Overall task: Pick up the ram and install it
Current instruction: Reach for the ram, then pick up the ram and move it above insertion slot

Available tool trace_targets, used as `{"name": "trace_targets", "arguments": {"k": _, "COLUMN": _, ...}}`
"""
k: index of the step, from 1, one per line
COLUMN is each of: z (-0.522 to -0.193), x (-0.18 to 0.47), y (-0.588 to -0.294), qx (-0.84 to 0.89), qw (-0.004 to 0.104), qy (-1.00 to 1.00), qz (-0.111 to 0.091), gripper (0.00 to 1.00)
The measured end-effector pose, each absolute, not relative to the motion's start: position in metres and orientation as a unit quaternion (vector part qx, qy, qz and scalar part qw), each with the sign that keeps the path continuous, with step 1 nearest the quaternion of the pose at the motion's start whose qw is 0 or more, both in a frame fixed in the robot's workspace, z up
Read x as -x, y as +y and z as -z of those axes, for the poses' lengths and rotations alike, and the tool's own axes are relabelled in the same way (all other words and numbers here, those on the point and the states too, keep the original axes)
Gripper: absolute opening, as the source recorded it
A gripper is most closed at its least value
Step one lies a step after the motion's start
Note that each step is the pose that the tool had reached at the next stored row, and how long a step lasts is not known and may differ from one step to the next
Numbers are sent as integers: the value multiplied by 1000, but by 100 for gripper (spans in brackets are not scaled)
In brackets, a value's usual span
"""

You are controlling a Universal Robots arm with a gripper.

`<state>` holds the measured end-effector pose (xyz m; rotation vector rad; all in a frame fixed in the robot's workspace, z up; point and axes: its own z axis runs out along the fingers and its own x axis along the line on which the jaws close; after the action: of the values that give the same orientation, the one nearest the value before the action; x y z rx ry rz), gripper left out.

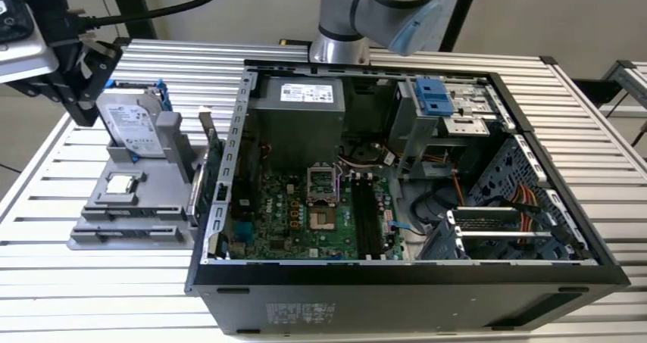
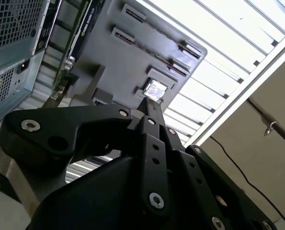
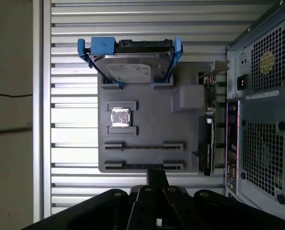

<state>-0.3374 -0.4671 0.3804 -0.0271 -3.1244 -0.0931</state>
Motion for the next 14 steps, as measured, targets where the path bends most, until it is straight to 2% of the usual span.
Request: {"name": "trace_targets", "arguments": {"k": 14, "z": -379, "x": 339, "y": -479, "qx": 0, "qw": 8, "qy": -999, "qz": 32, "gripper": 0}}
